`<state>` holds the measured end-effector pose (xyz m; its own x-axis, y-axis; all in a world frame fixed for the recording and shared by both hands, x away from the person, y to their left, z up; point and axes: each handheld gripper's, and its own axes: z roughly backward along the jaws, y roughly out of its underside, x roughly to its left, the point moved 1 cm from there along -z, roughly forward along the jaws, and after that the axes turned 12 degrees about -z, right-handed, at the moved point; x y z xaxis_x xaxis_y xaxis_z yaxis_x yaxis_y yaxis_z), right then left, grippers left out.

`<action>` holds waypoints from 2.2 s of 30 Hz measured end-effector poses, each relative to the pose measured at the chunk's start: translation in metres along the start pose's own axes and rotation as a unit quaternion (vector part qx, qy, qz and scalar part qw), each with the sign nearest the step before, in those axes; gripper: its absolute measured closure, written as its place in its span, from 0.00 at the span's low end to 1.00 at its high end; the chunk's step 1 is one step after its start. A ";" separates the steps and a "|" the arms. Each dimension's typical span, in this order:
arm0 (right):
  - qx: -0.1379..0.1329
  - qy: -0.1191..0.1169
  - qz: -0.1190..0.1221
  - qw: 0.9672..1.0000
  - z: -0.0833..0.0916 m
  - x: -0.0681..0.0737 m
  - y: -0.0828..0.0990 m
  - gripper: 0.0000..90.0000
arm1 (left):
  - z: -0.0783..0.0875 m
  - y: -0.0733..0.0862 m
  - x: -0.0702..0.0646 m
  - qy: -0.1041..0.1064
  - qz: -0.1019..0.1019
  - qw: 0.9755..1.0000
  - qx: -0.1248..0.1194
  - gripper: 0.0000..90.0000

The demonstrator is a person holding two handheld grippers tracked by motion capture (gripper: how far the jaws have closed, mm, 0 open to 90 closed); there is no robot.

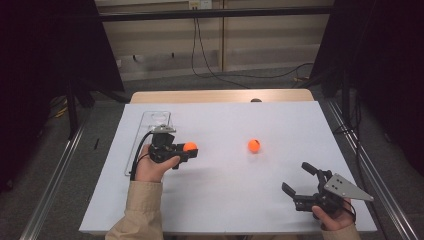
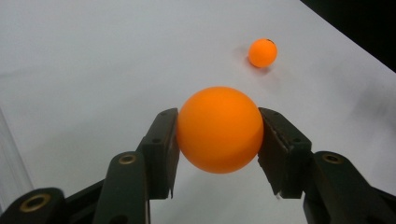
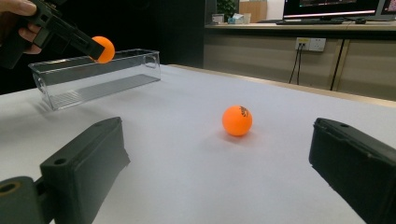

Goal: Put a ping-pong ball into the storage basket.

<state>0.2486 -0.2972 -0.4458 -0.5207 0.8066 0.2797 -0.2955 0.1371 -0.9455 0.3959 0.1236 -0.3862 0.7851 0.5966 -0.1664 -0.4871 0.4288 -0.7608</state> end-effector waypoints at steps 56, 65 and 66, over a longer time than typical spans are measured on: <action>-0.002 0.000 -0.001 1.000 0.001 0.001 0.000 0.04 | 0.019 0.004 0.014 -0.026 0.010 1.000 -0.007 0.56; -0.002 0.000 -0.001 1.000 0.001 0.001 0.000 0.04 | 0.021 0.005 0.015 -0.029 0.012 0.999 -0.006 0.56; -0.002 0.000 -0.001 1.000 0.001 0.001 0.000 0.04 | 0.021 0.005 0.016 -0.030 0.011 0.999 -0.006 0.56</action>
<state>0.2478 -0.2972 -0.4451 -0.5195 0.8066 0.2819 -0.2940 0.1411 -0.9454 0.3979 0.1491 -0.3792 0.7502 0.6450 -0.1458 -0.4986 0.4069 -0.7654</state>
